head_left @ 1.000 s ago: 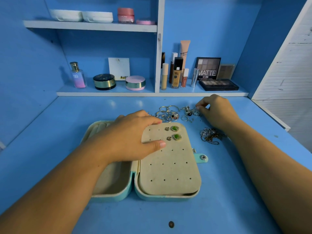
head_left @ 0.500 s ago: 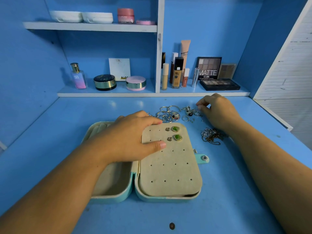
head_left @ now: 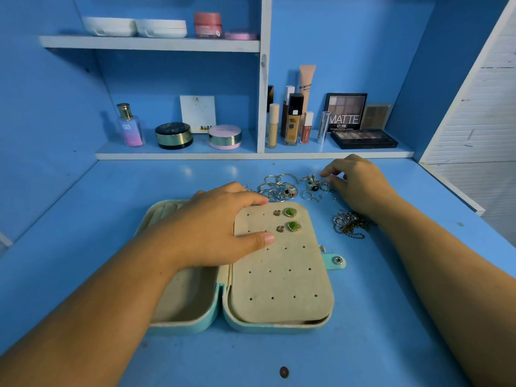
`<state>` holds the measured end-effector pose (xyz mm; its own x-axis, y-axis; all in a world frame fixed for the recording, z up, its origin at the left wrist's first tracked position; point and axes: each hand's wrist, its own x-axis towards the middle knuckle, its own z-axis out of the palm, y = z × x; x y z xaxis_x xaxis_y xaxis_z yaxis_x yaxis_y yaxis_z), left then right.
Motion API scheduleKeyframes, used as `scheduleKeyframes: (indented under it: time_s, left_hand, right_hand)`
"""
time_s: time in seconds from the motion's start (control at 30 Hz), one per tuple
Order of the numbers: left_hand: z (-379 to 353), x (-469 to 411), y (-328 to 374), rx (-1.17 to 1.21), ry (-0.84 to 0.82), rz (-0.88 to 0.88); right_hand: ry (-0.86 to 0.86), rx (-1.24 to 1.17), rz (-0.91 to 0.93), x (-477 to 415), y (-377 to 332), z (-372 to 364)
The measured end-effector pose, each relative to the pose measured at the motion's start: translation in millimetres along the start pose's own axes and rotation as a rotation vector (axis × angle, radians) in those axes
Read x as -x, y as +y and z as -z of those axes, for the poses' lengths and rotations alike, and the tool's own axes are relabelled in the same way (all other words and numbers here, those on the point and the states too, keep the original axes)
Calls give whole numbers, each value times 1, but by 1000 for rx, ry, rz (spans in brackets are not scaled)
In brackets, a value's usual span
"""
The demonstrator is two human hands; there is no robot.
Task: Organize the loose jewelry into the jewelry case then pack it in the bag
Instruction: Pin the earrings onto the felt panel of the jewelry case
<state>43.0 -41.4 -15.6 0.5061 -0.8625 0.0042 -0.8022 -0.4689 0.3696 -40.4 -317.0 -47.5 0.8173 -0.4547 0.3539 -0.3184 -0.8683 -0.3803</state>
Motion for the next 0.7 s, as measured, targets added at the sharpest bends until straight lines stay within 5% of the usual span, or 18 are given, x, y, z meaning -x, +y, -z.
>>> scheduleKeyframes:
  time_s: [0.53,0.7]
  left_hand:
    - [-1,-1,-3,9,-1,2]
    - [0,0,-4,12,16,-17]
  right_hand:
    - [76,73,-106,-1,-3,7]
    - [23,-216,54,23,-45,26]
